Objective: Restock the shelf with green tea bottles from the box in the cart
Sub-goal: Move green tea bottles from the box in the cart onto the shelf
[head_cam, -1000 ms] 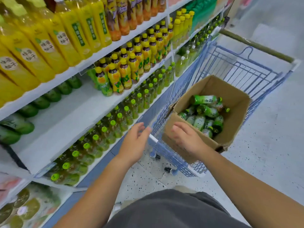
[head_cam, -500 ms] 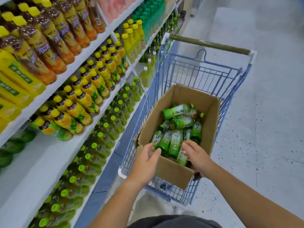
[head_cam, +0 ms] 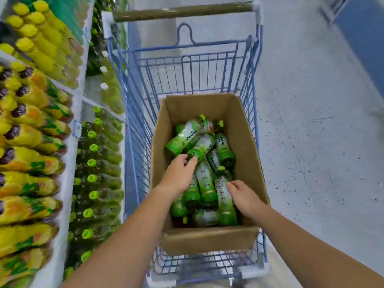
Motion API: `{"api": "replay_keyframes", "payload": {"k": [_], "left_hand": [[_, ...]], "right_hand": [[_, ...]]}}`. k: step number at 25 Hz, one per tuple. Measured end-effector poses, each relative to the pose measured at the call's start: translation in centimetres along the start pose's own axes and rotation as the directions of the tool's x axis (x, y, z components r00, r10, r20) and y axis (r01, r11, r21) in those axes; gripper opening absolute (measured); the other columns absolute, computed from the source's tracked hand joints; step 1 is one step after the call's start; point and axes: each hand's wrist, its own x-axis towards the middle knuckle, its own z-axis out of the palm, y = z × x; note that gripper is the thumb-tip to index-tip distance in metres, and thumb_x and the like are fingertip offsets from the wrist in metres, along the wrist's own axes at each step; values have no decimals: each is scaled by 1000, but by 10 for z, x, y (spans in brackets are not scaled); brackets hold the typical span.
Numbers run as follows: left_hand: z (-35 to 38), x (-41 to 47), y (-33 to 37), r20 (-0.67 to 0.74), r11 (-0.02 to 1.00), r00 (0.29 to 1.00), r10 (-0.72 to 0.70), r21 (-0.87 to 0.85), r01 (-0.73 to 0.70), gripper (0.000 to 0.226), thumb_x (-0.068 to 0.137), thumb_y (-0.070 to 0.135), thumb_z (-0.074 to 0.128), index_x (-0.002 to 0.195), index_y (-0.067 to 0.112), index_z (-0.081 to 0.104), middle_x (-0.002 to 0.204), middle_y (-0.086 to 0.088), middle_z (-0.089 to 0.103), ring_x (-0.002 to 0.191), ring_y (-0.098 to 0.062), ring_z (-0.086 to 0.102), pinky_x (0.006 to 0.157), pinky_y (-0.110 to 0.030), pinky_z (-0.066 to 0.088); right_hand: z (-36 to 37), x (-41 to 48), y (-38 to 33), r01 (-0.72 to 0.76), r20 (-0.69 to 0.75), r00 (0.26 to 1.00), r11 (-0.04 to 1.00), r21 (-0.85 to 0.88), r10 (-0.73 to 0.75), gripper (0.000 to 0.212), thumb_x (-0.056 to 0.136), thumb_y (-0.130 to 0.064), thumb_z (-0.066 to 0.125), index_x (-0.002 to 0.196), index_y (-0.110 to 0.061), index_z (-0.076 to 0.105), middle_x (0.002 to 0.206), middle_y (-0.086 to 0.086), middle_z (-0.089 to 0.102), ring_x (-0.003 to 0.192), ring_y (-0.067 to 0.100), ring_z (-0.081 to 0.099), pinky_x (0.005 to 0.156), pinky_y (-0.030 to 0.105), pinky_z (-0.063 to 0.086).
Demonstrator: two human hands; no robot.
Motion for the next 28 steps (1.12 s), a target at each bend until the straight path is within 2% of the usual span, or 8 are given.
{"api": "replay_keyframes", "payload": {"k": [9,12,15,17,19,22,25,28], "left_hand": [[40,134,30,84,765,990,114,628,-142,50,94,39,57,132,9,45,131,-12,51,114,-32,53,91,-43,48],[56,161,33,73,680,994,79,725,-108,62,93,38,62,141,7,38,138,-15,49,123,-35,52,90,-43,46],[64,179,30,52,633,999,6,773,-44,64,92,38,67,140,5,41,122,-9,56,114,-30,57,79,-38,45],[66,182,27,84,640,995,-54,768,-30,55,92,39,68,132,6,51,102,-3,54,94,-25,58,72,-35,43],[63,181,22,122,664,991,-60,746,-52,38,93,38,67,110,5,59,88,-1,56,74,-20,56,61,-32,42],[54,160,4,115,761,993,-40,647,-44,29,90,35,67,85,10,52,76,-3,54,61,-18,49,50,-31,36],[51,120,-29,83,930,994,-65,367,30,33,85,35,72,101,15,51,89,-2,62,72,-14,58,56,-28,44],[61,86,-64,85,975,972,-221,49,218,53,74,32,80,112,18,45,101,-2,66,86,-15,66,76,-37,58]], "right_hand": [[39,76,32,-353,55,933,934,-49,355,74,97,-46,54,152,-4,27,148,18,44,130,37,50,98,38,45],[46,90,38,-398,80,911,914,-81,404,79,88,-37,68,148,-4,28,141,15,49,123,32,55,90,34,50],[44,99,42,-429,90,898,902,-45,431,68,88,-29,73,141,-3,40,122,11,58,90,21,61,56,20,48],[45,103,48,-442,91,892,897,-33,443,54,86,-26,77,130,-6,54,101,6,59,78,19,61,55,20,49],[46,106,52,-447,81,891,894,-16,447,54,80,-27,82,122,-7,56,103,7,59,95,27,65,77,31,55],[47,109,53,-443,75,894,896,0,442,63,71,-30,87,121,-7,58,109,9,63,99,29,65,82,34,56],[48,109,48,-437,91,897,899,42,432,71,67,-34,88,125,-8,58,116,10,65,101,30,66,90,39,57],[49,109,46,-414,50,910,906,85,412,72,61,-40,93,117,-9,61,110,7,68,94,26,67,85,37,58]]}}
